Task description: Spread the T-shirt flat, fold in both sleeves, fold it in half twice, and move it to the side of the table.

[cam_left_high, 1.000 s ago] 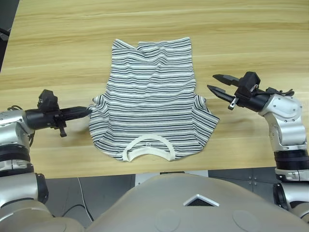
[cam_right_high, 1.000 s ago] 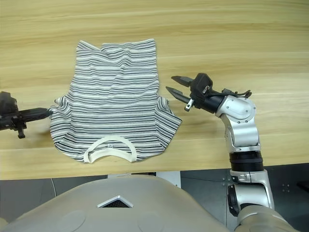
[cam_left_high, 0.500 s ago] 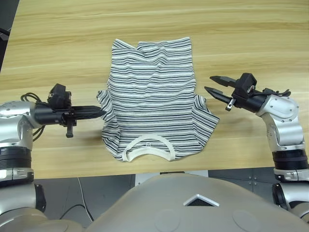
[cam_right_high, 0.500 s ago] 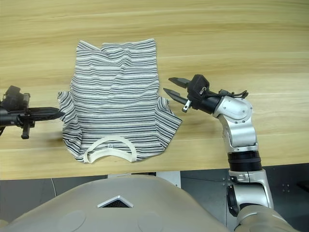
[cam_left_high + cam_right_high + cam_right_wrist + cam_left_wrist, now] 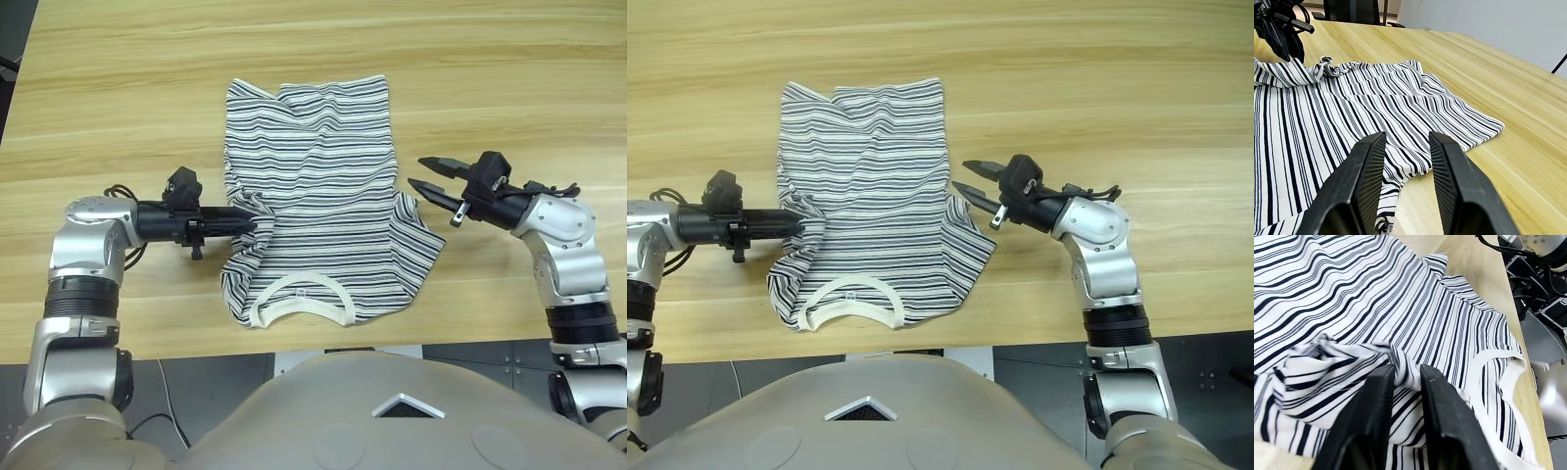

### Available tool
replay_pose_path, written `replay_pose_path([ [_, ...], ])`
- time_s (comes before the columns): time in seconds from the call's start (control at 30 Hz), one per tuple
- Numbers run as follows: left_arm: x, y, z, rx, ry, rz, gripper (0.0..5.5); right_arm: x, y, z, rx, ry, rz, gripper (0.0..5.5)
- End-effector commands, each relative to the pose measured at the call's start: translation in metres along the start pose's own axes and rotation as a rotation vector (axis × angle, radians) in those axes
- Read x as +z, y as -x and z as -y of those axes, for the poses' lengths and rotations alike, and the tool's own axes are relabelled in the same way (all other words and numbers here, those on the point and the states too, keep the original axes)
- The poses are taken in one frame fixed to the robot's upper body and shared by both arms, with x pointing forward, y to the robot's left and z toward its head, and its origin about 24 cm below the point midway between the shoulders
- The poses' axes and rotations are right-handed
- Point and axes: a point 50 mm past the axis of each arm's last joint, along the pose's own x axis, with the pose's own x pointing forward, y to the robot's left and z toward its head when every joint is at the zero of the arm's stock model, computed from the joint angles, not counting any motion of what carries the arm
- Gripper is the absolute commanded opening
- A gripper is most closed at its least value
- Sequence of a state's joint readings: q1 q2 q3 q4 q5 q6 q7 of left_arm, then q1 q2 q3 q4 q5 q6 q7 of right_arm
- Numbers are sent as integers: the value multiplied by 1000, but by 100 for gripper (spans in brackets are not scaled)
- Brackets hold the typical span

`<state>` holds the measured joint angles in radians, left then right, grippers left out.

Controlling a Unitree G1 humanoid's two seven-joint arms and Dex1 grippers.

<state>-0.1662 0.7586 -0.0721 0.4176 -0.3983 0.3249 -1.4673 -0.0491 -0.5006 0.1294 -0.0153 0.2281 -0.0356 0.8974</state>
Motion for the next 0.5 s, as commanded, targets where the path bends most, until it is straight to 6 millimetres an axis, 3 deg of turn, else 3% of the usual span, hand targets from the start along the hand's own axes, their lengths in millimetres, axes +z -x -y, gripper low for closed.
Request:
replay_pose_path([
  [0.03, 2, -12, -1, -3, -12, 2, 166, 0, -2, 0, -2, 12, 5, 164],
  [0.17, 4, -19, 0, -27, -20, 9, 235, 2, -1, -1, -7, 9, 11, 164],
  [0.3, 18, -11, 5, -76, -13, 113, 235, 2, 8, 7, -47, -40, 21, 164],
  [0.5, 22, -13, 4, -54, 7, 177, 235, 3, 20, 19, -81, -56, 8, 164],
])
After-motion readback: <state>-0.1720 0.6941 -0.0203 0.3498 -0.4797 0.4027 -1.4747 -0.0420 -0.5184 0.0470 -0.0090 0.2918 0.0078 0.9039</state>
